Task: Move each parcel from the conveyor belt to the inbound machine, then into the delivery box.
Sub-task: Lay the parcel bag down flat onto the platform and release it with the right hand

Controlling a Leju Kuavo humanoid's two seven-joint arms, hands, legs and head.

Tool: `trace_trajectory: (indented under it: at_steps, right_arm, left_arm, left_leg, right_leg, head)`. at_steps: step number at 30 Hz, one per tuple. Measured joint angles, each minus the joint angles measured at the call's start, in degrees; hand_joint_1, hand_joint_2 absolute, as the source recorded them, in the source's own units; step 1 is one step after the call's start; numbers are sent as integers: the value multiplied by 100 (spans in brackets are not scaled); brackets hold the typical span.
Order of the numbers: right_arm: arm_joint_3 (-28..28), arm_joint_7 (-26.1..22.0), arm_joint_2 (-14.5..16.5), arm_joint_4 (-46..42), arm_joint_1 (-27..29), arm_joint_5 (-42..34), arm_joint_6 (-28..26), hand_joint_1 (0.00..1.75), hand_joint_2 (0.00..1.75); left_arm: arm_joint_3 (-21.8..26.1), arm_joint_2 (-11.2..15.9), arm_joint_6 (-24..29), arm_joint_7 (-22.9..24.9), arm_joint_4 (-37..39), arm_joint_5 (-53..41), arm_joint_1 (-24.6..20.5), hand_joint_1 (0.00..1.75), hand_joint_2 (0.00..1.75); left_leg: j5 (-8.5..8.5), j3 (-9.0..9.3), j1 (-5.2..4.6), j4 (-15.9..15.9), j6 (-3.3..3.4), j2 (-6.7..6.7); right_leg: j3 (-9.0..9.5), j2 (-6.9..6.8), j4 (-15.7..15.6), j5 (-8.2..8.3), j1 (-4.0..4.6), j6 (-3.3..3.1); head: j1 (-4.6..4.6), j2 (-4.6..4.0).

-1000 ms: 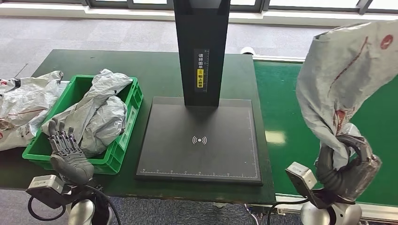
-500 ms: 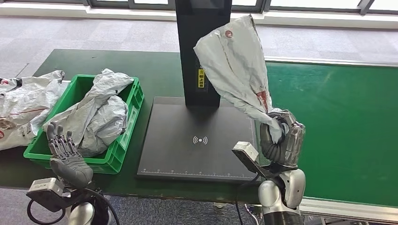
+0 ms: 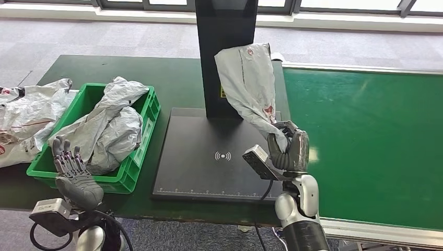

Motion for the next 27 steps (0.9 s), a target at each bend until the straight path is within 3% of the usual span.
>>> trace_trajectory:
  at_steps: [4, 5, 6, 8, 9, 10, 21, 27]
  right_arm:
    - [178, 344, -41, 1003, -385, 337, 277, 175, 175]
    - [226, 371, -48, 1196, -440, 385, 295, 155, 175]
    - [265, 380, -52, 1357, -482, 413, 298, 125, 175]
    - [316, 364, -55, 1618, -557, 434, 273, 38, 175]
    - [328, 341, -55, 1713, -588, 432, 246, 14, 175]
    - [337, 307, -56, 1785, -612, 418, 209, 1, 175]
    - [423, -102, -100, 1724, -543, 113, -37, 0, 175]
    - [589, -335, -103, 1247, -353, -51, -125, 0, 175]
  left_arm:
    - [0, 0, -10, 52, 2, -16, -3, 0, 0]
    - [0, 0, -10, 62, 2, -20, -4, 0, 0]
    - [0, 1, -10, 70, 2, -22, -4, 0, 0]
    - [0, 2, -10, 79, 4, -26, -4, 0, 0]
    - [0, 2, -11, 81, 6, -30, -4, 0, 0]
    - [0, 3, -11, 83, 10, -34, -4, 0, 0]
    - [0, 9, -45, 97, 95, -57, -15, 0, 0]
    - [0, 9, -62, 118, 98, -60, -25, 0, 0]
  left_leg:
    - [5, 1, 0, 0, -3, -3]
    - [5, 0, 0, 0, -3, -3]
    - [5, -1, 0, 0, -3, -4]
    - [4, -2, 0, 0, -4, -4]
    - [3, -3, 0, 0, -4, -4]
    - [2, -3, 0, 0, -5, -4]
    - [1, -3, 0, 0, -4, -1]
    - [1, -3, 0, 0, -4, -1]
  right_leg:
    - [0, -3, 1, 2, 1, -2]
    - [0, -3, 1, 2, 1, -2]
    - [-1, -3, 1, 2, 1, -2]
    - [-3, -2, 1, 2, 1, -2]
    - [-4, -2, 1, 2, 1, -3]
    - [-5, -2, 1, 2, 1, -3]
    - [-9, 0, 0, 1, 0, -3]
    - [-9, 0, 1, 1, 1, -3]
  head:
    - [0, 0]
    - [0, 0]
    - [0, 0]
    - [0, 0]
    - [0, 0]
    - [0, 0]
    - [0, 0]
    - [0, 0]
